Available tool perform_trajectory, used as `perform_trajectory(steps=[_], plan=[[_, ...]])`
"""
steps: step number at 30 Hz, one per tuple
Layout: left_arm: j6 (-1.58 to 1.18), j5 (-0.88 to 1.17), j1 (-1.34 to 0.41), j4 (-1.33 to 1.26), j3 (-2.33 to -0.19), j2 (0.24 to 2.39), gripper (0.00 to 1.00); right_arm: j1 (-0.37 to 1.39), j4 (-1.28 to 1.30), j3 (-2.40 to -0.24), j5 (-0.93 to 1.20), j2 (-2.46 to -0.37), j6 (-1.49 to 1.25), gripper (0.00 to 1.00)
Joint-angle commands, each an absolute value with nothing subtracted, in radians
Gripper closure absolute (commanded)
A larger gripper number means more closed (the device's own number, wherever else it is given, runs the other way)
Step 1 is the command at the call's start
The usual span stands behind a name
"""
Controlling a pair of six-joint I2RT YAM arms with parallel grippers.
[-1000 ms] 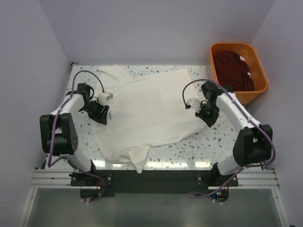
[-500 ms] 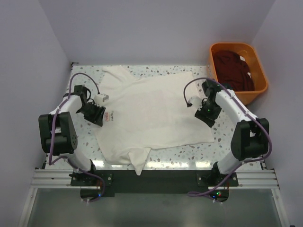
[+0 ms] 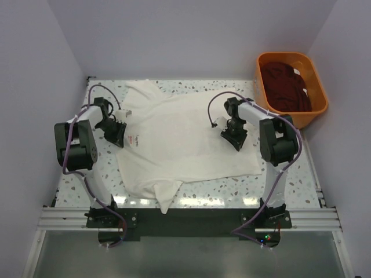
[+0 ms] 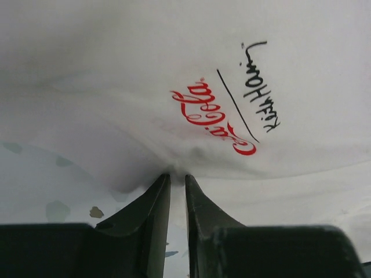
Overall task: Fold and stack the t-shirts
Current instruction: Flatten the tshirt out
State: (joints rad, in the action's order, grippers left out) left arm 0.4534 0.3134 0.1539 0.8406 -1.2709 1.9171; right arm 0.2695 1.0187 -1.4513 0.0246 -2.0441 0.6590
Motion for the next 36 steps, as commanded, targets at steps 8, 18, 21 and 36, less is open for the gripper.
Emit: perform_trajectory(steps=[8, 18, 21, 36], plan=[[0.387, 0.346, 0.164, 0.738, -1.71, 2.259, 0.81, 0.241, 0.861, -1.9, -0.196, -2.364, 0.591, 0.79], [0.662, 0.685, 0.187, 0.796, -1.478, 1.794, 0.48, 0.371, 1.005, -1.803, 0.201, -1.995, 0.529, 0.59], [0.716, 0.79, 0.21, 0.818, -1.276, 1.624, 0.46, 0.496, 0.973, -1.649, 0.27, -1.856, 0.525, 0.55], [0.583, 0.95, 0.351, 0.862, -1.089, 1.486, 0.44, 1.057, 0.804, -1.657, 0.152, -1.995, 0.508, 0.57]])
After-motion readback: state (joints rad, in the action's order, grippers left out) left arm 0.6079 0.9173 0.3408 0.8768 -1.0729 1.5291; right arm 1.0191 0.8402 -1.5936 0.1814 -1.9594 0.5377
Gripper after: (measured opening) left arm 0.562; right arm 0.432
